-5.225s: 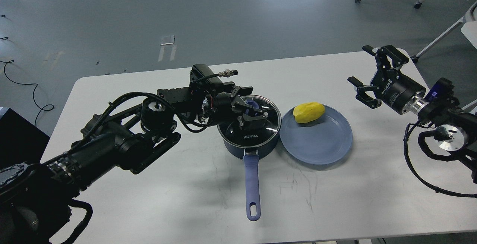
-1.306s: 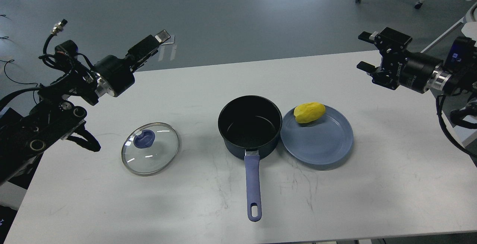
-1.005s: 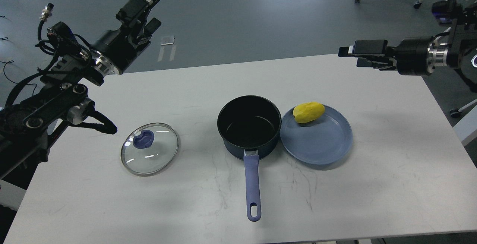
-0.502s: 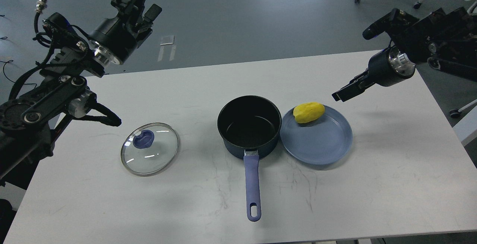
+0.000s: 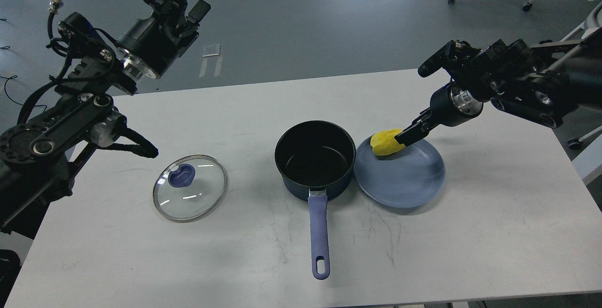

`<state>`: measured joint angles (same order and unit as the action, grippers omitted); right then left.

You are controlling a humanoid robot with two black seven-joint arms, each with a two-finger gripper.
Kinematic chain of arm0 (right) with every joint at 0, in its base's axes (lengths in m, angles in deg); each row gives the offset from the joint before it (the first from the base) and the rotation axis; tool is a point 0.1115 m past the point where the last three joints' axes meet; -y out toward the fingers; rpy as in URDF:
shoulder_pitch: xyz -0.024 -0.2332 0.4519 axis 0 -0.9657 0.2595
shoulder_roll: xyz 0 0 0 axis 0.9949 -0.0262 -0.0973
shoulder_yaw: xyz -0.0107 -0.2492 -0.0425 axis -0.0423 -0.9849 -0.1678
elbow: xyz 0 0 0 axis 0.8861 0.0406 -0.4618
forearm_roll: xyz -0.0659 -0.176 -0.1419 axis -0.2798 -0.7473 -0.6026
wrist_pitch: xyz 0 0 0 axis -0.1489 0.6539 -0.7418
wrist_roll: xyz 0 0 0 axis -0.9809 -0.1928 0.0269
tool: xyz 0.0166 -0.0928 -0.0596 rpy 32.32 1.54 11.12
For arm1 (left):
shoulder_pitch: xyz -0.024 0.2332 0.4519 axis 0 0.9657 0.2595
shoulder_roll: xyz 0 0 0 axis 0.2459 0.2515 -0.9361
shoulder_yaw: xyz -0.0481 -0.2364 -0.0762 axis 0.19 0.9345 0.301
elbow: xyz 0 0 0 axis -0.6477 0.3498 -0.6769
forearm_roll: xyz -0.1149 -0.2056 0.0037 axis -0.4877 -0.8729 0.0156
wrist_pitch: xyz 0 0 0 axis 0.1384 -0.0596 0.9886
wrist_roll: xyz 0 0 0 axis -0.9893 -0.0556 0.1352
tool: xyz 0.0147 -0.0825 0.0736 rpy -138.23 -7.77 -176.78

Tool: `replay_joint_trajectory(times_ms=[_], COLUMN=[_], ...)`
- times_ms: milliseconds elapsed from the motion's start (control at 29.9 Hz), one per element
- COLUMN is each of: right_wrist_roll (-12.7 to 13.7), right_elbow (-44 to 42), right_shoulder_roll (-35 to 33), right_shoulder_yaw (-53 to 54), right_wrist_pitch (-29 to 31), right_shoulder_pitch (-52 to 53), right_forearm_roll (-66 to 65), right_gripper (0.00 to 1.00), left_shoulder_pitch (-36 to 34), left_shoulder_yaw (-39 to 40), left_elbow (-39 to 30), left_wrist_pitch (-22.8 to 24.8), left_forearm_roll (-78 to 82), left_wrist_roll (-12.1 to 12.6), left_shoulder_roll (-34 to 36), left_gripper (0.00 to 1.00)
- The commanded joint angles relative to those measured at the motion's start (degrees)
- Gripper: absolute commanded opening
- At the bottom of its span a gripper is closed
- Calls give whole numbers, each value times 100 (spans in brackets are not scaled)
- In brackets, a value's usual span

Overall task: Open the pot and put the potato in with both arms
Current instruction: 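Reach the right gripper down to the yellow potato and grasp it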

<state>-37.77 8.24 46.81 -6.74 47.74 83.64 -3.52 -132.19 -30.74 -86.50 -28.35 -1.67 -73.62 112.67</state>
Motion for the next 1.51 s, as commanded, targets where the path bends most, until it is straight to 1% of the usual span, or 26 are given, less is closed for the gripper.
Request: replay_joint_trajectory(times_ms=[0, 268, 603, 837, 1072, 1306, 1407, 1474], right_wrist_roll=[0, 0, 0, 0, 0, 0, 0, 0], right_elbow=[-102, -278, -717, -761, -963, -955, -937, -902], right_shoulder_roll=[122, 368, 720, 773, 869, 887, 870, 861], right_shoulder_yaw=[-61, -176, -193, -193, -202, -202, -211, -219], right_wrist_pitch=[-133, -230, -538, -573, -766, -802, -802, -793], right_shoulder_pitch=[-60, -175, -438, -500, -649, -649, -649, -649], right_forearm_roll=[0, 18, 44, 70, 70, 70, 70, 70], right_gripper=[100, 100, 100, 100, 100, 100, 96, 91], left_shoulder_pitch=[0, 9, 9, 26, 26, 26, 26, 26], left_shoulder_yaw=[45, 53, 106, 168, 176, 256, 256, 256], left_elbow=[-3, -3, -38, -38, -47, -47, -38, -38], left_wrist_pitch=[1, 9, 10, 18, 9, 10, 10, 10], left_forearm_roll=[-1, -1, -1, -1, -1, -71, -141, -150], left_wrist_roll=[-1, -1, -1, -1, -1, -1, -1, -1], left_shoulder_roll=[-32, -58, -49, -58, -58, -49, -32, -32], left_gripper=[98, 98, 98, 98, 98, 98, 98, 98])
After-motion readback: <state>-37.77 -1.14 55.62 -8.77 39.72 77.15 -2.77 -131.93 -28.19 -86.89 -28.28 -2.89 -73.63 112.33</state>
